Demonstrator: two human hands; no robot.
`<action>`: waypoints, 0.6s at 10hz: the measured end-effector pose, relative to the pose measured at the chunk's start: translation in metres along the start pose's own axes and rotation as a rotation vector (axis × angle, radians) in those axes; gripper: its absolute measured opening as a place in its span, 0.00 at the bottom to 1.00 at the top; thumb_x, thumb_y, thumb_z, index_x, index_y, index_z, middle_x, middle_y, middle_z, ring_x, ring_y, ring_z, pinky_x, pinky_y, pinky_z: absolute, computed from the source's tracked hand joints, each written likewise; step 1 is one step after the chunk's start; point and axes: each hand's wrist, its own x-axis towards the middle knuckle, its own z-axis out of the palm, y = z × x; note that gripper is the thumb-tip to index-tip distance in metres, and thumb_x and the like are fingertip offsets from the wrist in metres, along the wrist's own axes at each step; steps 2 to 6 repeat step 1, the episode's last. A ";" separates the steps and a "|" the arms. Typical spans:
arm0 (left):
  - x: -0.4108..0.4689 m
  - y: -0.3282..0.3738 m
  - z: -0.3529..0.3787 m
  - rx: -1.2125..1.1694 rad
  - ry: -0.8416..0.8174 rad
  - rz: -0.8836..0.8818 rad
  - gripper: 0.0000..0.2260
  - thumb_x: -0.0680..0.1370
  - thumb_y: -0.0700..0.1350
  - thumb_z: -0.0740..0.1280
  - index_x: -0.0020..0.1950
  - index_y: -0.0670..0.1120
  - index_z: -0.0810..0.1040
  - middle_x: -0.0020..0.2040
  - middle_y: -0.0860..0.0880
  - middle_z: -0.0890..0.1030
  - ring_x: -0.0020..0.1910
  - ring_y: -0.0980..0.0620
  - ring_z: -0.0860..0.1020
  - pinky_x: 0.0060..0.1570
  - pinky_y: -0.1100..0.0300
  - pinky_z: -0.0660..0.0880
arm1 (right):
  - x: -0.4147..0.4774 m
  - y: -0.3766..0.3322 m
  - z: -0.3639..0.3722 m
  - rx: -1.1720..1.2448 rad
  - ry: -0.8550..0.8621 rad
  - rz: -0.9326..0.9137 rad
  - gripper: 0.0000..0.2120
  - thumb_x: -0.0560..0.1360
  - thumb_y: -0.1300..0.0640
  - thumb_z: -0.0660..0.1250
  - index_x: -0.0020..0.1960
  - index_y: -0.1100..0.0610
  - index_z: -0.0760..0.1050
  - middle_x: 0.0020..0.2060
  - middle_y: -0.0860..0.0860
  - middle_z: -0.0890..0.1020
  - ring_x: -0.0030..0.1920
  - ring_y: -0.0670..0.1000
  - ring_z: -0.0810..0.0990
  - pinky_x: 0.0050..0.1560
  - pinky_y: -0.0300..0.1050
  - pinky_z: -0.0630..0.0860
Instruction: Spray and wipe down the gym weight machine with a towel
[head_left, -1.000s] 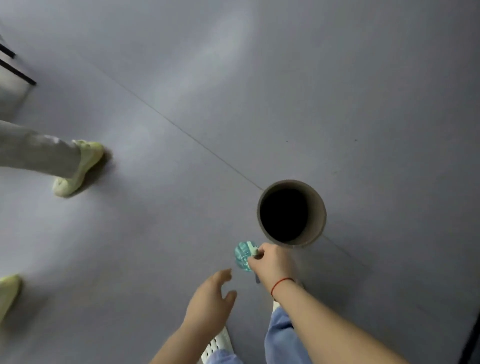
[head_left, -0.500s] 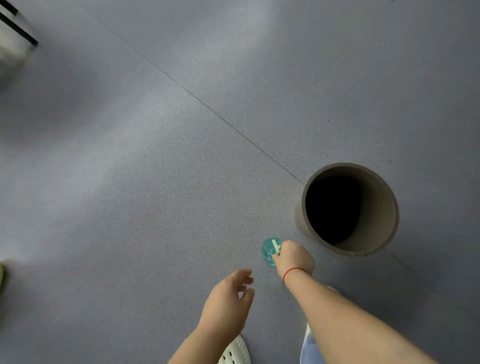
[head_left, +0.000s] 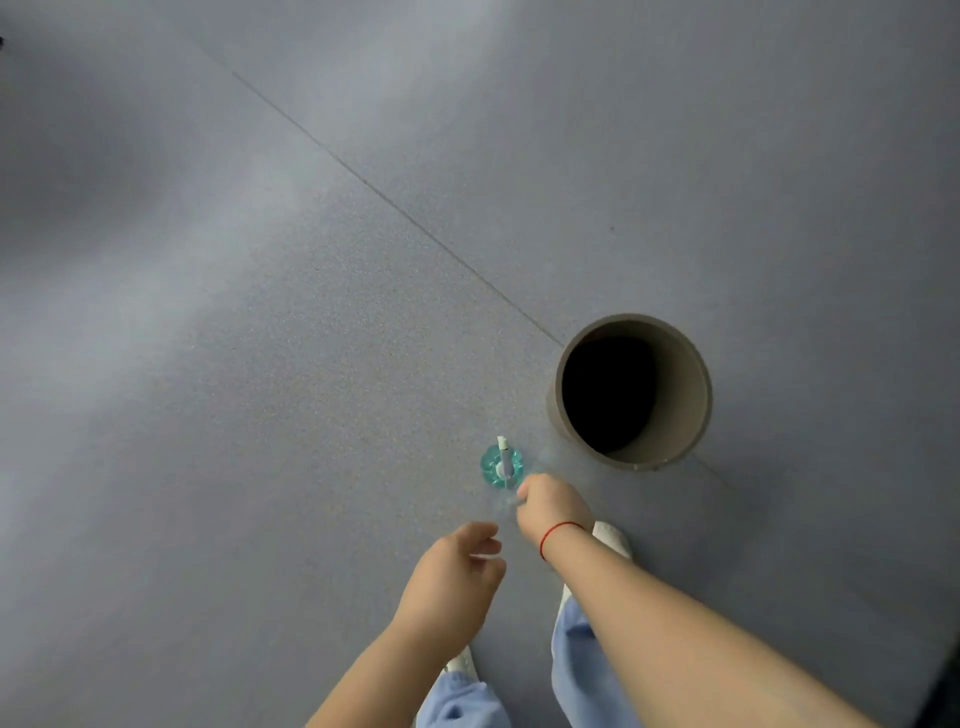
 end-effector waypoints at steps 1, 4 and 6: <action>-0.030 0.027 -0.012 -0.002 0.003 -0.012 0.19 0.82 0.43 0.64 0.73 0.48 0.73 0.61 0.54 0.81 0.56 0.56 0.80 0.53 0.66 0.72 | -0.042 0.004 -0.031 0.117 -0.008 0.014 0.16 0.82 0.58 0.59 0.66 0.51 0.77 0.64 0.53 0.80 0.64 0.58 0.78 0.61 0.46 0.74; -0.030 0.027 -0.012 -0.002 0.003 -0.012 0.19 0.82 0.43 0.64 0.73 0.48 0.73 0.61 0.54 0.81 0.56 0.56 0.80 0.53 0.66 0.72 | -0.042 0.004 -0.031 0.117 -0.008 0.014 0.16 0.82 0.58 0.59 0.66 0.51 0.77 0.64 0.53 0.80 0.64 0.58 0.78 0.61 0.46 0.74; -0.030 0.027 -0.012 -0.002 0.003 -0.012 0.19 0.82 0.43 0.64 0.73 0.48 0.73 0.61 0.54 0.81 0.56 0.56 0.80 0.53 0.66 0.72 | -0.042 0.004 -0.031 0.117 -0.008 0.014 0.16 0.82 0.58 0.59 0.66 0.51 0.77 0.64 0.53 0.80 0.64 0.58 0.78 0.61 0.46 0.74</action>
